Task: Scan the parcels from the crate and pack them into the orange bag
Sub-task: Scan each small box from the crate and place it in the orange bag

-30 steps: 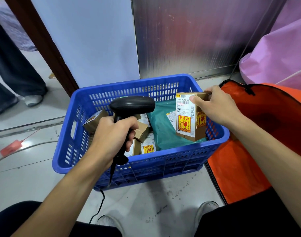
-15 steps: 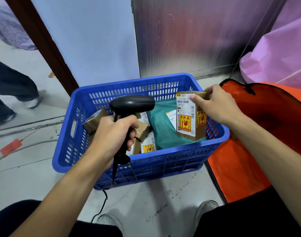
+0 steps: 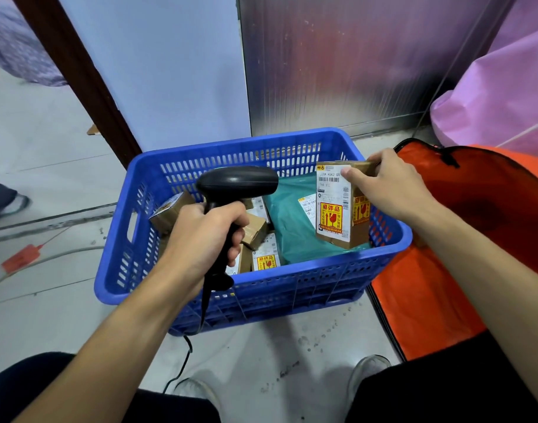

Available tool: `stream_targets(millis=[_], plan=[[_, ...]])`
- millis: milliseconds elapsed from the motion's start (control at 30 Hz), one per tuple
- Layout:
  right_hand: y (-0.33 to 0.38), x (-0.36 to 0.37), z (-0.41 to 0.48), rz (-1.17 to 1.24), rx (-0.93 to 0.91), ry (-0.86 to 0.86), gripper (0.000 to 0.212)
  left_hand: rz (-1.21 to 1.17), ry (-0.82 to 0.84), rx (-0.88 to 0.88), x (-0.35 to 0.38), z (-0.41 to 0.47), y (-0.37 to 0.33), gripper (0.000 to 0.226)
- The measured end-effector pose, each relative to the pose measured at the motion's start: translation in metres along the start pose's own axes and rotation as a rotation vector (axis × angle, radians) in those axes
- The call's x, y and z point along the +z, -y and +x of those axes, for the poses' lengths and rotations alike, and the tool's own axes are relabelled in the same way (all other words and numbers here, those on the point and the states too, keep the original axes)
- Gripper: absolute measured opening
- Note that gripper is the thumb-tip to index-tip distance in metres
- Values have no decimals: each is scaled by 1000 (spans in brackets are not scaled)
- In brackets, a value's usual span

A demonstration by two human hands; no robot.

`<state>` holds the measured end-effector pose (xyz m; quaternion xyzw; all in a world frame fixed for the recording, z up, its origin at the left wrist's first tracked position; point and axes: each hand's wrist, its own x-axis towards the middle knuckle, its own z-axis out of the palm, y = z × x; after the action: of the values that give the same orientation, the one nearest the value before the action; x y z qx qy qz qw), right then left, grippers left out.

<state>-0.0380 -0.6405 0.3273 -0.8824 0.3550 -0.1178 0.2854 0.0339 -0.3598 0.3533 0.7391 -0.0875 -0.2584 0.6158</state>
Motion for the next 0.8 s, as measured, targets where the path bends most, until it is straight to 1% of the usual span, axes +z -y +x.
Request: stream_targets(millis=[200,567,800], plan=[[4,-2,-4,9,-6,-19,54,-27,-6,-17,-2,1,0,20],[5,-3,-6,21,-5,-13,54,15,7,-12,-1,1,0,20],[4,-3,-5,47,-3,-4,51,39,10,22,-1,3,4,19]])
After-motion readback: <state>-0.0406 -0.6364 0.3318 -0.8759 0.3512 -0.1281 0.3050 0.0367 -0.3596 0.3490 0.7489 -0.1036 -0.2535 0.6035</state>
